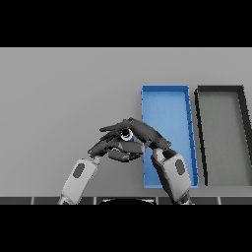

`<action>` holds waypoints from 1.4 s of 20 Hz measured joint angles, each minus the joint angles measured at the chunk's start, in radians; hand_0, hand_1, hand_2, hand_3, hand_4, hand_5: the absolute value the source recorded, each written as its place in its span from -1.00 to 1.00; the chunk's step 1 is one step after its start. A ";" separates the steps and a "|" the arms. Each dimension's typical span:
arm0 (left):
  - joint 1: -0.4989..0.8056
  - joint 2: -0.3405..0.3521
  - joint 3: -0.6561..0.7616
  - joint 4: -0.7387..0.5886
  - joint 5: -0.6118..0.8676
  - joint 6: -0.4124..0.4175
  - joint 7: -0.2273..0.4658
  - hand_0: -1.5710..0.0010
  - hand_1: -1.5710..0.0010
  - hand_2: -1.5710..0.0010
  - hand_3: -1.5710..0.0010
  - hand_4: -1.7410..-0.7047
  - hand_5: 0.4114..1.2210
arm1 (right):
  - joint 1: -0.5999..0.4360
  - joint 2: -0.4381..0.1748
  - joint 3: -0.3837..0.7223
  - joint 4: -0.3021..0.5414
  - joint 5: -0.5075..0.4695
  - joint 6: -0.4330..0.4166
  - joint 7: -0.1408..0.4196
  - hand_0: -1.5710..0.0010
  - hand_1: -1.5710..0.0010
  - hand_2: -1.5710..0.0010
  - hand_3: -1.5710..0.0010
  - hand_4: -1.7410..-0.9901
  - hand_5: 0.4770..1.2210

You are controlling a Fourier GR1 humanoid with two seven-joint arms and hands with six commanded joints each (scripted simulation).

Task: Pick up the blue pipe and place it into the blue bin.

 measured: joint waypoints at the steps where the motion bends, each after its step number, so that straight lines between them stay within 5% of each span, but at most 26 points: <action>1: -0.003 0.002 0.001 0.002 0.003 -0.005 0.012 0.99 0.99 0.99 0.99 0.48 -0.81 | -0.021 0.005 -0.026 -0.017 -0.055 -0.010 0.038 -1.00 -1.00 -1.00 -1.00 -0.34 1.00; 5: 0.007 0.006 -0.003 -0.009 0.000 -0.006 0.016 1.00 1.00 1.00 1.00 0.52 -0.84 | -0.189 -0.007 -0.137 -0.051 -0.199 -0.111 0.177 -1.00 -1.00 -1.00 -1.00 -0.35 1.00; 9: 0.019 0.017 -0.010 -0.037 0.002 -0.014 0.002 1.00 1.00 1.00 1.00 0.53 -0.86 | -0.385 -0.106 -0.300 0.013 -0.262 -0.224 0.168 -1.00 -1.00 -1.00 -1.00 -0.35 1.00; 12: 0.029 0.031 -0.007 -0.058 0.003 -0.015 -0.010 1.00 1.00 1.00 1.00 0.53 -0.86 | -0.432 -0.176 -0.383 0.056 -0.227 -0.235 0.166 -1.00 -1.00 -1.00 -1.00 -0.35 1.00; 20: 0.023 0.029 0.007 -0.048 0.003 -0.002 0.015 1.00 1.00 1.00 1.00 0.54 -0.87 | -0.282 -0.246 -0.507 0.139 -0.075 -0.220 0.185 -1.00 -1.00 -1.00 -1.00 -0.36 1.00; 28: 0.027 0.037 0.004 -0.052 -0.019 0.014 -0.022 1.00 1.00 1.00 1.00 0.57 -0.87 | -0.019 -0.283 -0.448 0.205 0.016 -0.308 0.185 -1.00 -1.00 -1.00 -1.00 -0.36 1.00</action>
